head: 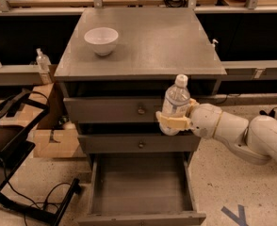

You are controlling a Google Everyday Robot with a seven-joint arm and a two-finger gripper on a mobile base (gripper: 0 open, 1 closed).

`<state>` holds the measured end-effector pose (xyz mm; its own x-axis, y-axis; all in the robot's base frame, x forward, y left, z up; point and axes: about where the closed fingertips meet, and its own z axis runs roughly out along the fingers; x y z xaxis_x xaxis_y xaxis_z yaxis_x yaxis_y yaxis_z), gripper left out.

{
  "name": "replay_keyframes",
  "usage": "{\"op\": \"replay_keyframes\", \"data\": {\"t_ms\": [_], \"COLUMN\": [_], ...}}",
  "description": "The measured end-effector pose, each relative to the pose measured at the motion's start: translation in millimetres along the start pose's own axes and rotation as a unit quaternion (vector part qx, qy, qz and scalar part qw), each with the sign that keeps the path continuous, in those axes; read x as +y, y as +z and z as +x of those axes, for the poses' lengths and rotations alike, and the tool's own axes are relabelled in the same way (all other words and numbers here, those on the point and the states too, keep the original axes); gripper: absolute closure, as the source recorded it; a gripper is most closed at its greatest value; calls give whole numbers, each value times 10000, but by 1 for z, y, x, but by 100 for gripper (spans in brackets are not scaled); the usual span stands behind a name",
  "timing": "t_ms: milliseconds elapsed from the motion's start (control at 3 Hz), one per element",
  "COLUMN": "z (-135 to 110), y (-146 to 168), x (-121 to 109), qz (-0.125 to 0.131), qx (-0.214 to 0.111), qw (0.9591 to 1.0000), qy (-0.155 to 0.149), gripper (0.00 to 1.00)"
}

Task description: Place blue plastic bottle into bottom drawer

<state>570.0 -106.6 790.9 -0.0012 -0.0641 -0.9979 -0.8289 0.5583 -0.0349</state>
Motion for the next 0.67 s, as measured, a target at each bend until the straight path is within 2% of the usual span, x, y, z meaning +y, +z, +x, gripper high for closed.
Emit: {"op": "replay_keyframes", "data": {"t_ms": [333,667], "z": [3,41], "y": [4,22], "x": [4,30], "qz": [-57,-238], "qx": [-82,-279], "qw": [9999,9989], "qy": [67,304], "gripper": [100,100]}}
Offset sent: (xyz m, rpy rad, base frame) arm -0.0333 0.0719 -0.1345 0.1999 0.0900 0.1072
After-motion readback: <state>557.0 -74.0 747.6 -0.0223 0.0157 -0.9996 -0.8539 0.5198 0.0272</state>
